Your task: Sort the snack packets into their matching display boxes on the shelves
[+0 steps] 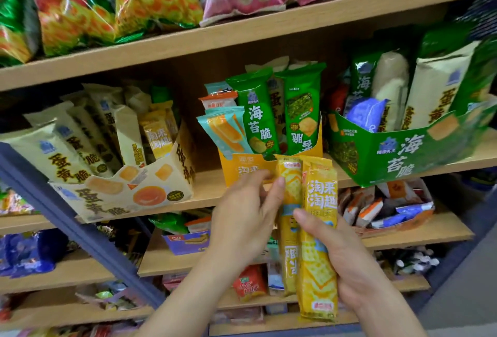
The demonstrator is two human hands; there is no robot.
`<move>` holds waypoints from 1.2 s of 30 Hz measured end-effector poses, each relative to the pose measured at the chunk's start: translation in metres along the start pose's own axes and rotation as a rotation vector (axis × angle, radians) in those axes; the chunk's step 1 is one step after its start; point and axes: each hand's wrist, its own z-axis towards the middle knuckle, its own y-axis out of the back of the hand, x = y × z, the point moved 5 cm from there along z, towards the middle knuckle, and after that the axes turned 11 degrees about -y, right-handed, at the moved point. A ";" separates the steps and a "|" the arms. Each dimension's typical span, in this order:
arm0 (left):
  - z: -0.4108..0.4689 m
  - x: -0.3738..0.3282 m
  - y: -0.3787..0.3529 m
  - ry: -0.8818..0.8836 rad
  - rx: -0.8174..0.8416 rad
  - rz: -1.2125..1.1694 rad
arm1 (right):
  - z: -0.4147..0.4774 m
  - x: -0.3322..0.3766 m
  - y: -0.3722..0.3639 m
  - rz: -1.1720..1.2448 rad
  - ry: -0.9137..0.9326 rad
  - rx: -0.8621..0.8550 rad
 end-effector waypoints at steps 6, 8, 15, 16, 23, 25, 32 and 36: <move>0.063 -0.017 0.019 -0.495 -0.012 0.572 | 0.004 0.027 0.010 -0.024 0.081 -0.072; 0.070 -0.004 -0.006 -0.456 0.207 0.808 | 0.005 0.035 0.009 -0.035 0.116 -0.086; 0.060 0.016 -0.005 -0.420 0.267 0.819 | 0.005 0.053 0.023 -0.095 0.199 -0.128; 0.054 0.016 0.000 -0.420 0.259 0.804 | 0.003 0.057 0.025 -0.077 0.222 -0.143; 0.016 0.051 0.028 -0.373 0.149 0.807 | 0.005 0.078 0.032 -0.029 0.305 -0.129; 0.017 0.059 0.034 -0.334 0.156 0.809 | 0.007 0.081 0.029 -0.041 0.310 -0.103; 0.025 0.031 0.065 -0.315 0.086 0.654 | 0.015 0.085 0.026 -0.106 0.303 -0.060; 0.047 -0.055 0.091 -0.634 -0.179 0.538 | 0.018 0.090 0.023 -0.129 0.304 -0.056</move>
